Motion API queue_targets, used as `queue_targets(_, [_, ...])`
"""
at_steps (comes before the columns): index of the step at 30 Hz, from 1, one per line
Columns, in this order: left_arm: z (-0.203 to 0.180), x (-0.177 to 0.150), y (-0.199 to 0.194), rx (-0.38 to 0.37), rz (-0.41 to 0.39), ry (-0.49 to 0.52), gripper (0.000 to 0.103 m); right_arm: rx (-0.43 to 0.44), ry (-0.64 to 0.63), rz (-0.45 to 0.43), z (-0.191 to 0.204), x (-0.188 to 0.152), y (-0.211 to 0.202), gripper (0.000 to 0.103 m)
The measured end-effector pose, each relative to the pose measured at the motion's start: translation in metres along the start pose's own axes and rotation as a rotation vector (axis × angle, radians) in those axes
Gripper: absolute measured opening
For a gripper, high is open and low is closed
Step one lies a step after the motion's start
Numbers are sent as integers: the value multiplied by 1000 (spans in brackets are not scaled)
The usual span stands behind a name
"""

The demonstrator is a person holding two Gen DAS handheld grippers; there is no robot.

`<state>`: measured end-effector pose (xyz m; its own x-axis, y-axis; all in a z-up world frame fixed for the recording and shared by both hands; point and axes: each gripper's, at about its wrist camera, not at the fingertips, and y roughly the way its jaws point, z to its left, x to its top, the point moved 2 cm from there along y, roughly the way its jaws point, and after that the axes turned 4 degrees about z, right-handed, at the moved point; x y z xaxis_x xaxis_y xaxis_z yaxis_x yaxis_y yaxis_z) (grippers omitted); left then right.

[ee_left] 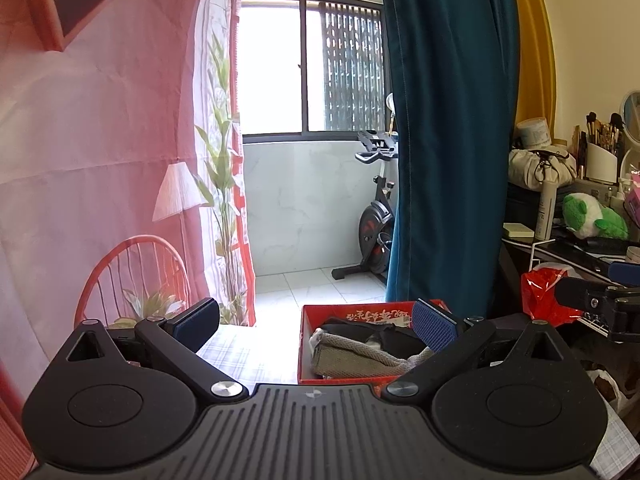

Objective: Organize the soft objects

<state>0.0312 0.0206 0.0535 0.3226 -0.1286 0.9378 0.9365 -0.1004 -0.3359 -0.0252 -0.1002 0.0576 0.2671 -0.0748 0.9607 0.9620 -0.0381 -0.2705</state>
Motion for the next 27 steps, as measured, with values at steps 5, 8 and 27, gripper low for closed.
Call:
queue_targets(5, [2,0,0,-2,5,-9,103,1,7,2,-2,0,1,103])
queue_targets(8, [2,0,-1,-5,3,-14,103,0,7,2,-2,0,1,103])
queue_targets(27, [2,-1,-2,-8,9,-18,103,3,9,12,-3,-2,3,103])
